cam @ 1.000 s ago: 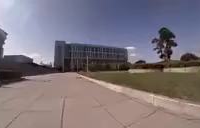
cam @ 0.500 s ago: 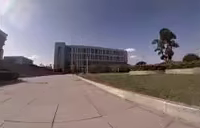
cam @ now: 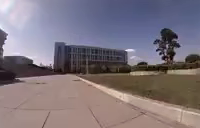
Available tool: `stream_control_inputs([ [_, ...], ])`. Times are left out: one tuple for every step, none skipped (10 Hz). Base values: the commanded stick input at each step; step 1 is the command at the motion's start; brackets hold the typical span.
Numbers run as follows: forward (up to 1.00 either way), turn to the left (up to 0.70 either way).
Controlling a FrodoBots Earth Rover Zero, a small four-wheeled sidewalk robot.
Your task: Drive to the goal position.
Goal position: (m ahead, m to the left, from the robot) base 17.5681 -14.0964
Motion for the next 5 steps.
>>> stream_control_inputs([
  [0.70, 0.00],
  [0.70, 0.00],
  [0.70, 0.00],
  [0.70, 0.00],
  [0.70, 0.00],
])
